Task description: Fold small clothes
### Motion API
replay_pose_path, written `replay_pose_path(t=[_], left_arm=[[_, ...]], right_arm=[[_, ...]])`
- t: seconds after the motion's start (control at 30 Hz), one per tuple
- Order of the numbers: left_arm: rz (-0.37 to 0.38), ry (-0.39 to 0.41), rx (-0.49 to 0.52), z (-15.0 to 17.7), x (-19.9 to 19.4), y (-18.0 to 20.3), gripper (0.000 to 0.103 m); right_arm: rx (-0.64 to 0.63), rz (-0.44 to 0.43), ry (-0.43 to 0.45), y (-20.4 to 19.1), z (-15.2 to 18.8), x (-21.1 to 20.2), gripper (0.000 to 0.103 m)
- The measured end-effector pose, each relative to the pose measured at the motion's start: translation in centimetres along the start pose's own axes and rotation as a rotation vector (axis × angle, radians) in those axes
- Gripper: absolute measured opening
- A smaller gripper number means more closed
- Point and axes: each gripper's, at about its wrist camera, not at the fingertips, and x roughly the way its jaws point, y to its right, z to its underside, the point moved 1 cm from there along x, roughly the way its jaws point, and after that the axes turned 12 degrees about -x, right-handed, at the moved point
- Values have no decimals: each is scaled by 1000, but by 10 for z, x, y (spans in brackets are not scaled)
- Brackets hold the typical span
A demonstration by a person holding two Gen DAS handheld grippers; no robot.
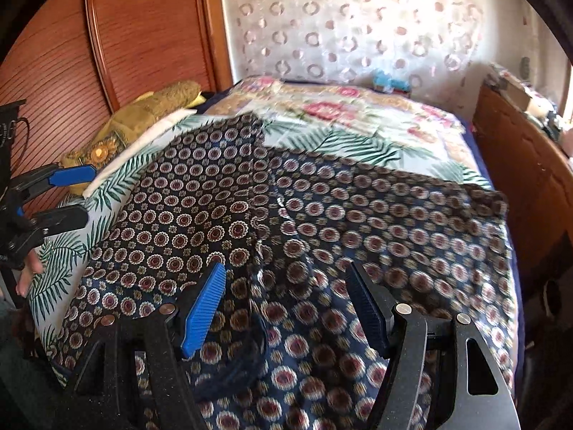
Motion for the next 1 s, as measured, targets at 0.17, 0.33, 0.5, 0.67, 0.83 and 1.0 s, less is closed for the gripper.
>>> replay_pose_path(t=[0.17,0.33,0.5,0.67,0.83,1.0], left_arm=[[1,4,-15,3,-1,-6,84],[-2,-1,-20,6,-1,-9,85],[-3,-5,-30,9,-1,-12,84],[-5,-6,-36,9,-1,-13,85],[1,-7,-31,9,-2,-10,84],[17,-11,-22,8,-1,-3,85]], right_arm=[[-18,-28,-62,11,-11,30,71],[-44,-44,-96,8,-18,50,65],[-34,-91,-76,-1,-19,51,38],[-61,-137,-43,-9,-17,43,7],[-44,-110,27,-7,-8,23,5],[-1,-60,53,3,12,-2,4]])
